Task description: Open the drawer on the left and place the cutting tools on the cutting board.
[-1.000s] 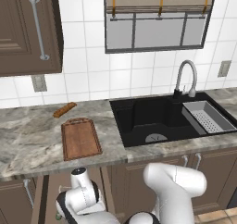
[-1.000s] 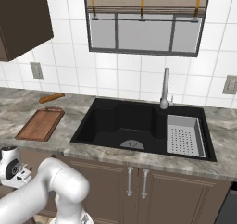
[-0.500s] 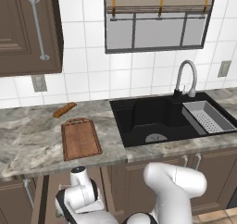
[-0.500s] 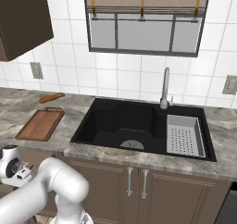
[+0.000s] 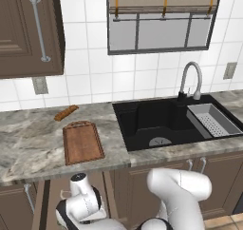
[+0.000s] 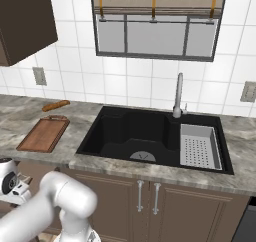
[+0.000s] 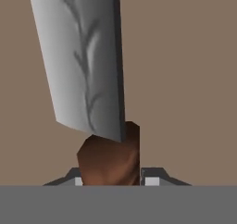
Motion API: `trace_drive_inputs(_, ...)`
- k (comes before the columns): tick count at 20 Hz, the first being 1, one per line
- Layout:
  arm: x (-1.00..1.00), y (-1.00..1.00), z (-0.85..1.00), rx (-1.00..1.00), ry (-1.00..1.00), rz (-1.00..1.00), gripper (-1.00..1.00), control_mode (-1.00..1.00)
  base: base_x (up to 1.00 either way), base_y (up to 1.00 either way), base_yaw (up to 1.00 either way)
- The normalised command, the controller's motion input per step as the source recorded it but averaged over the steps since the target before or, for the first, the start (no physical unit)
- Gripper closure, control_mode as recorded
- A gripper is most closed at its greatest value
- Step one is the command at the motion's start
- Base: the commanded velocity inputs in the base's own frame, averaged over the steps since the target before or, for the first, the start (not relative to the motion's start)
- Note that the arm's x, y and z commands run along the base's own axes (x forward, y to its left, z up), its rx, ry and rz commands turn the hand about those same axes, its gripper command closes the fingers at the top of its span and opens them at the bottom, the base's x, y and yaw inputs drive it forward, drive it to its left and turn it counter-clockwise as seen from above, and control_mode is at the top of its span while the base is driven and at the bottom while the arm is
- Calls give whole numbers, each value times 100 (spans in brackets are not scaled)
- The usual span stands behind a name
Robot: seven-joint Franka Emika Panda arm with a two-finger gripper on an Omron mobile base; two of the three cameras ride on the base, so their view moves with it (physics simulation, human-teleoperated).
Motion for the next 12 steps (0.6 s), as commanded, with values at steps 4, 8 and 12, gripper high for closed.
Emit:
trace_drive_inputs(4,-18,0,47,0,-4,-1,100,-100,0,0,0)
trace_drive_inputs(8,-16,-10,72,0,-1,0,100,-100,0,0,0)
trace_drive_inputs(12,-23,-10,73,0,0,0,100,-100,0,0,0)
